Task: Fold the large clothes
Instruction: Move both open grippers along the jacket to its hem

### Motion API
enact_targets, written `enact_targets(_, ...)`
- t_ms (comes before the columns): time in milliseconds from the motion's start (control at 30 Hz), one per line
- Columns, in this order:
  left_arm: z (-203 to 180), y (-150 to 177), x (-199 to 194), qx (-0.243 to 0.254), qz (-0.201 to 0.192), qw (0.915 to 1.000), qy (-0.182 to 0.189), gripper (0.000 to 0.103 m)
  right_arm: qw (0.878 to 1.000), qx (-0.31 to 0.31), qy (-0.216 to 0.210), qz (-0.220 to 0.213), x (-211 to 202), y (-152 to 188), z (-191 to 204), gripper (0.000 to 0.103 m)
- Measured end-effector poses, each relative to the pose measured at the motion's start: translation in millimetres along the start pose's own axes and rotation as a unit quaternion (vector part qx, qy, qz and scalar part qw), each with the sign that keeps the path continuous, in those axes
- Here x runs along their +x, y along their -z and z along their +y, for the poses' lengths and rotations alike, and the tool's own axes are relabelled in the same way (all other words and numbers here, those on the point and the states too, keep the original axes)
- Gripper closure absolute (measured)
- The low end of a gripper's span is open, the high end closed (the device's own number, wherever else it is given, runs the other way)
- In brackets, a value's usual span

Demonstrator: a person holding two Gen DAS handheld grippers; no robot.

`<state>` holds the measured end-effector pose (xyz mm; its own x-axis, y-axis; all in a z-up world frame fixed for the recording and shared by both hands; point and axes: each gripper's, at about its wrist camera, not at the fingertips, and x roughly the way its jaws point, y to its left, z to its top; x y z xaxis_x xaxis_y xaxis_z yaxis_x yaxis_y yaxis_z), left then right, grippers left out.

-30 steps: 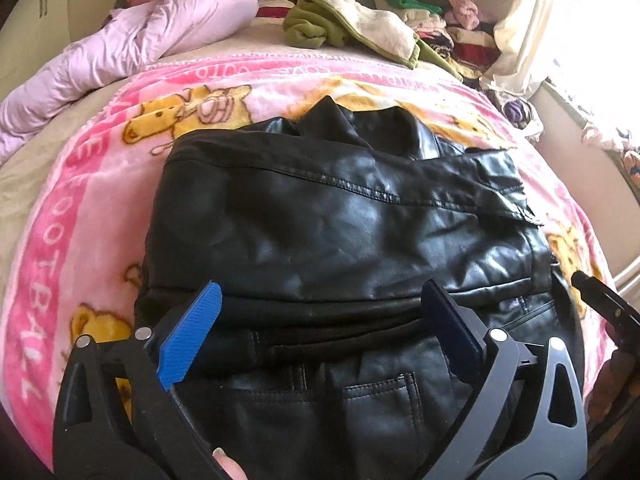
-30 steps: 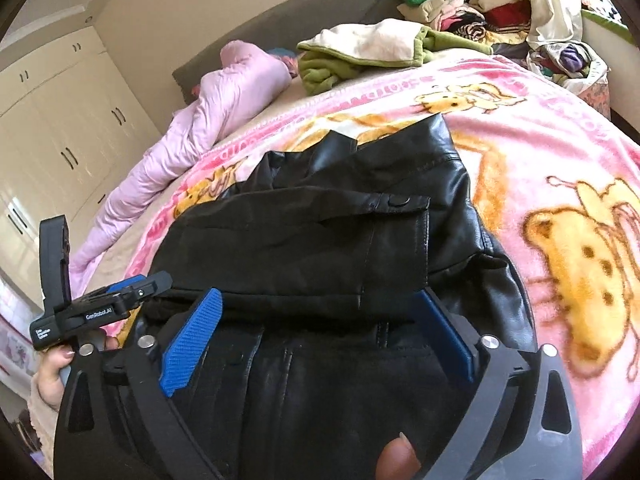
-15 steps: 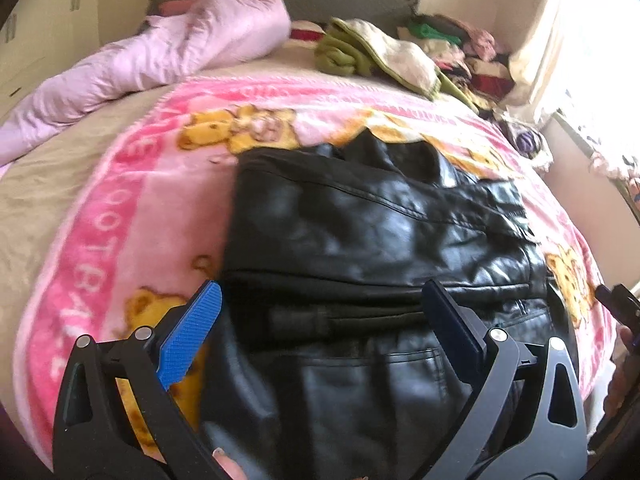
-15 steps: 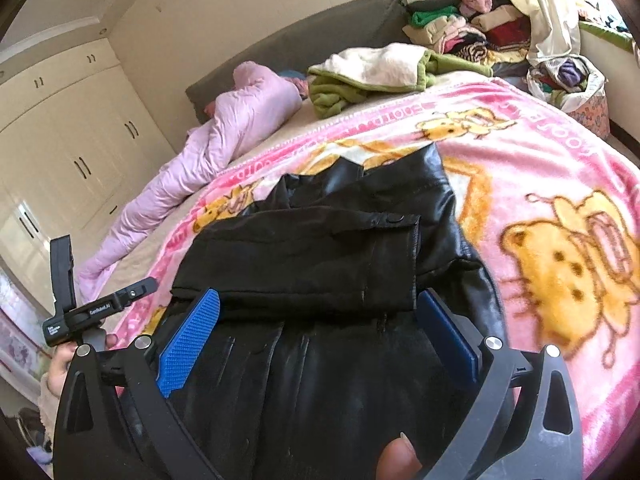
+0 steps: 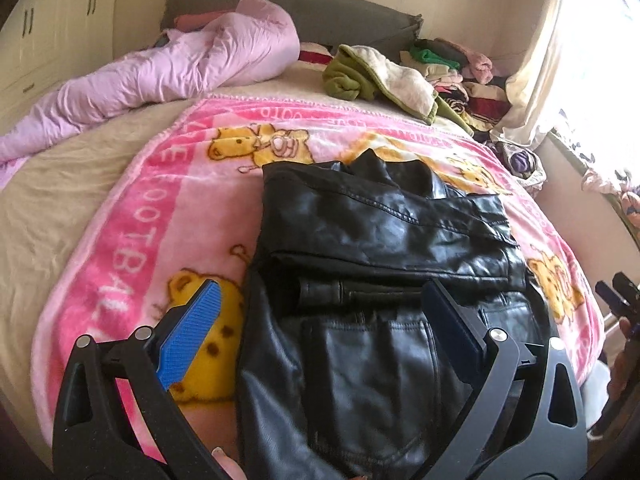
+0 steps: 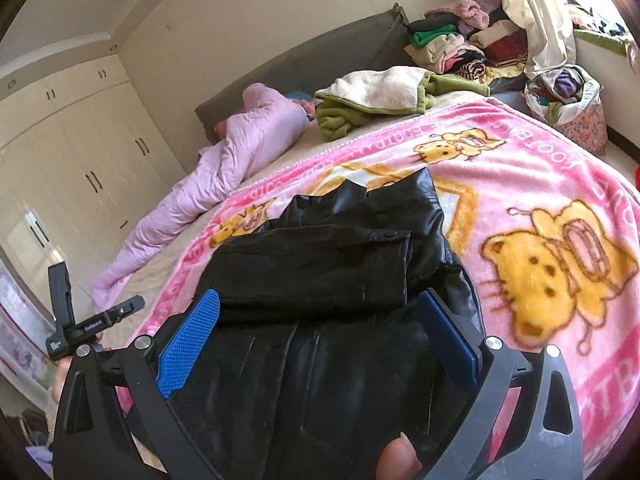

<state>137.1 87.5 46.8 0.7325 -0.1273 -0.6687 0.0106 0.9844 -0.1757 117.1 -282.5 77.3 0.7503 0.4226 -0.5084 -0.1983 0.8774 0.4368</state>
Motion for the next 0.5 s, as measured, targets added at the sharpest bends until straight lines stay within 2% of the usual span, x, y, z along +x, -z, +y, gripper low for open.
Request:
enact_targets(133, 3.1, 9.5, -18.7, 0.008, -0.012, 0.9999, -0.008, 0.009, 1.0, 0.0, -0.004, -0.004, -10.2, 7.5, 1.0, 0.004)
enact_targets(500, 14.1, 31.8, -35.7, -0.006, -0.006, 0.9998, -0.02, 0.009, 1.0, -0.003, 0.002, 0.005, -24.9, 17.7, -2.6, 0.004)
